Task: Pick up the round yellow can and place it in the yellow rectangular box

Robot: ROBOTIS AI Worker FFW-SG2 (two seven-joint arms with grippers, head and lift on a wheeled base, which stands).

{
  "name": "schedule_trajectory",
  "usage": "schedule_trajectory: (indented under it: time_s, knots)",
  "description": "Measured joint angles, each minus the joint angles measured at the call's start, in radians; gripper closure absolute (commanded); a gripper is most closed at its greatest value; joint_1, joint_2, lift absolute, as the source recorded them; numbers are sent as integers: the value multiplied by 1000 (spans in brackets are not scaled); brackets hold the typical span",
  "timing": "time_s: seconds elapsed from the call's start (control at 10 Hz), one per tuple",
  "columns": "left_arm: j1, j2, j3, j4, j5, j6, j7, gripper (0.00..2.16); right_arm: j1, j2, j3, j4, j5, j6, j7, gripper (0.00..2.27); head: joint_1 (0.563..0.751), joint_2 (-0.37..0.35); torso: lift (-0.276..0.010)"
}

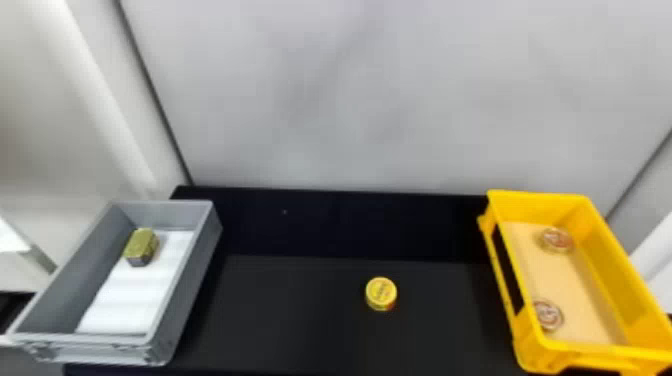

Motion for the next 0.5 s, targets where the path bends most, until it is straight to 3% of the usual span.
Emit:
schedule_trajectory:
  time_s: [0.3, 0.5]
  knots:
    - [-2, -7, -11, 5, 1, 6, 1, 81, 122, 51, 72, 104, 159, 35, 272, 22, 694, 54, -3]
    - [-3, -10, -21, 8, 3, 10, 1, 79, 224, 78, 105, 172, 193, 4, 339, 21, 694, 54, -3]
